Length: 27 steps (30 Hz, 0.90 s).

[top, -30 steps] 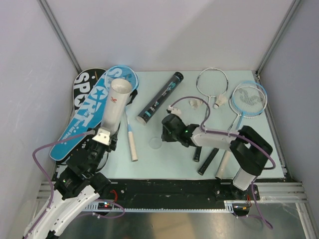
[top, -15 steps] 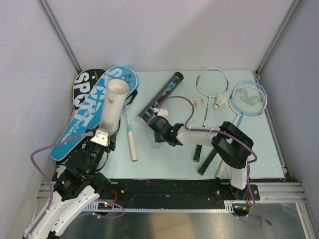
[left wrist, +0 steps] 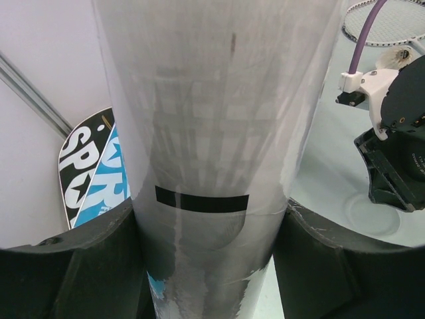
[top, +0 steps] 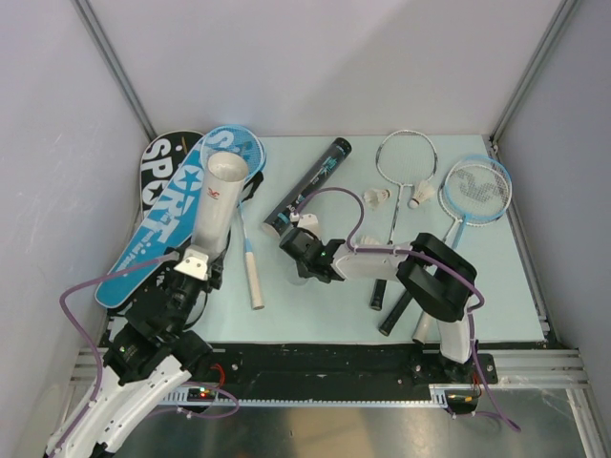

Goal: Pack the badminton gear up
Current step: Close the lid on the shuttle tube.

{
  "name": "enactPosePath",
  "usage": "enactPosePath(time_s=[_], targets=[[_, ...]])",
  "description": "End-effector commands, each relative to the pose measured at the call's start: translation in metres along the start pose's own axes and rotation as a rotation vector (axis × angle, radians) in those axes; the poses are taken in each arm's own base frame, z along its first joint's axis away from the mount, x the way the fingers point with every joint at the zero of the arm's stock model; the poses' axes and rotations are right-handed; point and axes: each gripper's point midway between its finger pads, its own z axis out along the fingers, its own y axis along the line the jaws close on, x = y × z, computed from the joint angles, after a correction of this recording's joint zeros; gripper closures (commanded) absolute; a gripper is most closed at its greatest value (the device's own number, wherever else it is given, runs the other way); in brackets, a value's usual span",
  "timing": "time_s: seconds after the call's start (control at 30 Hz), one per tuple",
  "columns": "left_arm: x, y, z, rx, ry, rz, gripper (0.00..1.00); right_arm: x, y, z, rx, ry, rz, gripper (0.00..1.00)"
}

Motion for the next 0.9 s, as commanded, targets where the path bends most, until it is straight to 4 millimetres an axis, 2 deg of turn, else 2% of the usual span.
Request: enactPosePath(time_s=[0.0, 0.17, 0.4, 0.53, 0.73, 0.87], targets=[[-0.021, 0.001, 0.002, -0.004, -0.08, -0.055, 0.59, 0.009, -0.016, 0.009, 0.09, 0.017, -0.022, 0.83], [-0.022, -0.008, 0.005, 0.04, -0.074, -0.05, 0.6, -0.005, -0.027, 0.002, 0.132, -0.02, -0.015, 0.98], [-0.023, -0.035, 0.01, 0.185, -0.071, -0.019, 0.6, -0.033, -0.035, -0.026, 0.084, -0.072, 0.02, 1.0], [-0.02, -0.046, 0.013, 0.24, -0.054, 0.013, 0.58, -0.065, -0.043, -0.06, 0.034, -0.141, 0.029, 1.0], [-0.018, -0.072, 0.011, 0.387, -0.05, 0.037, 0.58, -0.116, -0.075, -0.119, -0.057, -0.253, 0.129, 1.0], [-0.014, -0.082, 0.009, 0.451, -0.038, 0.075, 0.58, -0.15, -0.097, -0.176, -0.17, -0.367, 0.186, 1.0]])
